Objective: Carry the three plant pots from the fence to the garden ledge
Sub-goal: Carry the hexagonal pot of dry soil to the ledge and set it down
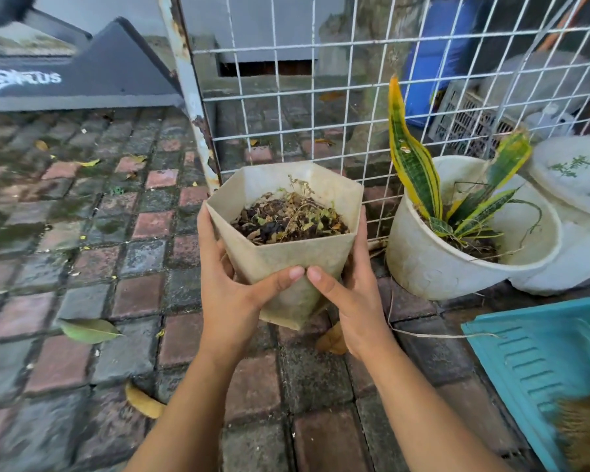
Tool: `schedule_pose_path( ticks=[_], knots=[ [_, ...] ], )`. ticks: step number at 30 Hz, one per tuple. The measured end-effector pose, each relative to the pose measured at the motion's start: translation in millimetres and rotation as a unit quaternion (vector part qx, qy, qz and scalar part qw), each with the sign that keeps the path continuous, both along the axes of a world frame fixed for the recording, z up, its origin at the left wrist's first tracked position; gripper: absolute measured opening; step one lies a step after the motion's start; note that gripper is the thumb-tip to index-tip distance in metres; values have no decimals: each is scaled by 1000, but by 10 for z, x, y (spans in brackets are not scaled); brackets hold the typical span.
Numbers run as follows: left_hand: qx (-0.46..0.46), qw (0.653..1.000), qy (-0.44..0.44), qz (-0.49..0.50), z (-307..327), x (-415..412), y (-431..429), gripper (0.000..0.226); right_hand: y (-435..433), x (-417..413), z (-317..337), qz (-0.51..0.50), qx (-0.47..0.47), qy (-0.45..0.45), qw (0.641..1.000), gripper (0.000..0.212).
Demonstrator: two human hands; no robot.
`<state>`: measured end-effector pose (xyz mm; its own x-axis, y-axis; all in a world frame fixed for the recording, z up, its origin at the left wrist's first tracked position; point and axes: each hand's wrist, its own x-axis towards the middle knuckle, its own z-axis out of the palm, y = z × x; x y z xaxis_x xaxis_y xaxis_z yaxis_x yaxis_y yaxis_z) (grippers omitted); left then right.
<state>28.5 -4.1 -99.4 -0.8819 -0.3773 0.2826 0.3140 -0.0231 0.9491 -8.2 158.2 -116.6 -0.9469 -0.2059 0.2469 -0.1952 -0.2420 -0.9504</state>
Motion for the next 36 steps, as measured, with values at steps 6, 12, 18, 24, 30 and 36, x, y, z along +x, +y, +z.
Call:
schedule_pose_path(
  ticks=[6,12,18,24,30,36],
  knots=[
    [18,999,-26,-12,621,141,-238,126,-245,26,667,41,-15,23,999,102],
    [58,995,-82,21,1869,652,-369,131,-398,260,1956,70,24,-27,997,109],
    [66,988,-138,29,3633,1007,-480,141,-455,547,3640,107,21,-66,992,106],
    [46,991,-126,12,5611,1270,-546,150,-379,754,5668,101,43,-50,993,111],
    [44,994,-81,60,7294,1870,-741,147,-622,1267,7457,110,53,-3,992,106],
    [14,994,-34,99,8391,2484,-1573,150,-1527,1833,8461,150,6,8,989,104]
  ],
)
